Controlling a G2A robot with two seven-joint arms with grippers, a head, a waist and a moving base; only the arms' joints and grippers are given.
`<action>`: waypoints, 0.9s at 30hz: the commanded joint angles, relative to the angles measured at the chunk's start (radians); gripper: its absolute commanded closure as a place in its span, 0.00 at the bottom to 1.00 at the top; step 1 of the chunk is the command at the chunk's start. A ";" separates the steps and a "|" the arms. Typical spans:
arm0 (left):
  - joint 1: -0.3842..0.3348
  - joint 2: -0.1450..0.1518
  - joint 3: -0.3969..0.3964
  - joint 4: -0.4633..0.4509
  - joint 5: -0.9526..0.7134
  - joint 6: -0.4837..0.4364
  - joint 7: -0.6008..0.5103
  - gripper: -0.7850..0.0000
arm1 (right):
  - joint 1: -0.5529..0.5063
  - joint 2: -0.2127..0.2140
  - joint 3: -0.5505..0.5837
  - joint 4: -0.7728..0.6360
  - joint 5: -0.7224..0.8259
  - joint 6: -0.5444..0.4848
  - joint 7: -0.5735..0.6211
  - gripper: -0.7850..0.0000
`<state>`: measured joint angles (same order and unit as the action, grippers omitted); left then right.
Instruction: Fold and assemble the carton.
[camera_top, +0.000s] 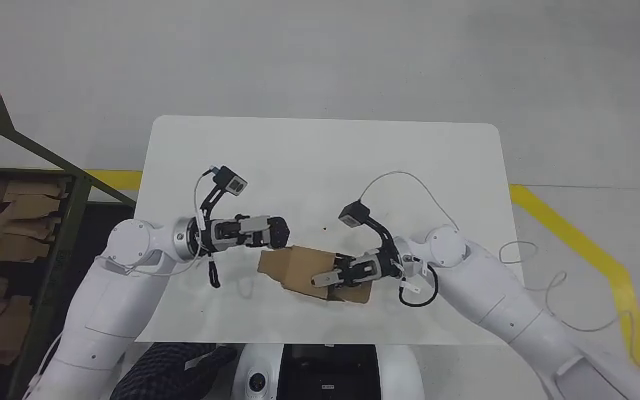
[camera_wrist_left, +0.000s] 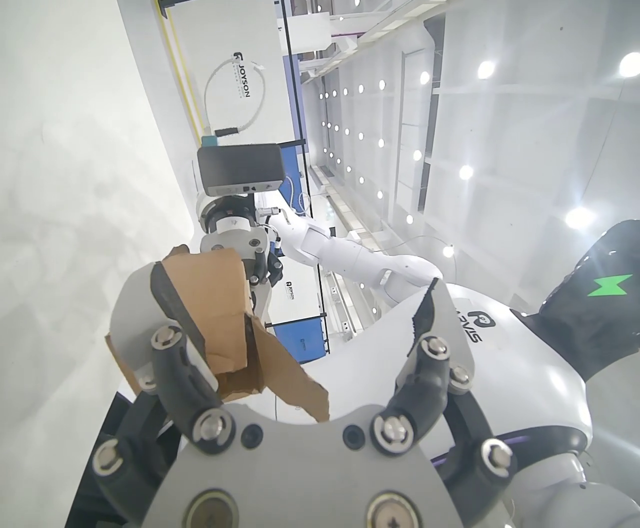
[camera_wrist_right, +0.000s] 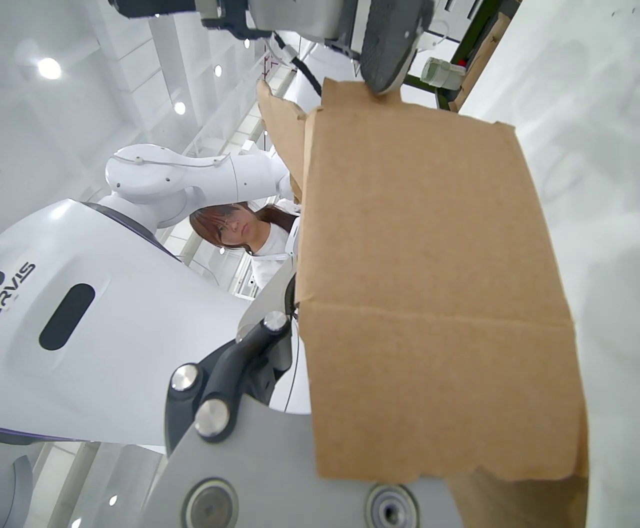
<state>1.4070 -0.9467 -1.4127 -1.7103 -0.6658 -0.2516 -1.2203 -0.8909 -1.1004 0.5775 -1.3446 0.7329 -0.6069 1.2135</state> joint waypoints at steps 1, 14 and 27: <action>0.003 0.000 -0.003 0.000 -0.003 0.002 -0.003 0.00 | 0.001 0.000 0.002 0.003 0.002 -0.001 -0.001 1.00; 0.014 -0.002 0.016 -0.021 0.003 0.011 -0.019 0.00 | 0.001 -0.003 0.007 0.003 0.013 -0.007 -0.007 1.00; 0.010 -0.004 0.030 -0.033 0.024 0.008 -0.009 0.00 | -0.004 -0.006 0.016 0.009 0.027 -0.012 -0.012 1.00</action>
<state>1.4171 -0.9507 -1.3816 -1.7437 -0.6429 -0.2426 -1.2310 -0.8945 -1.1061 0.5930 -1.3360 0.7595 -0.6192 1.2013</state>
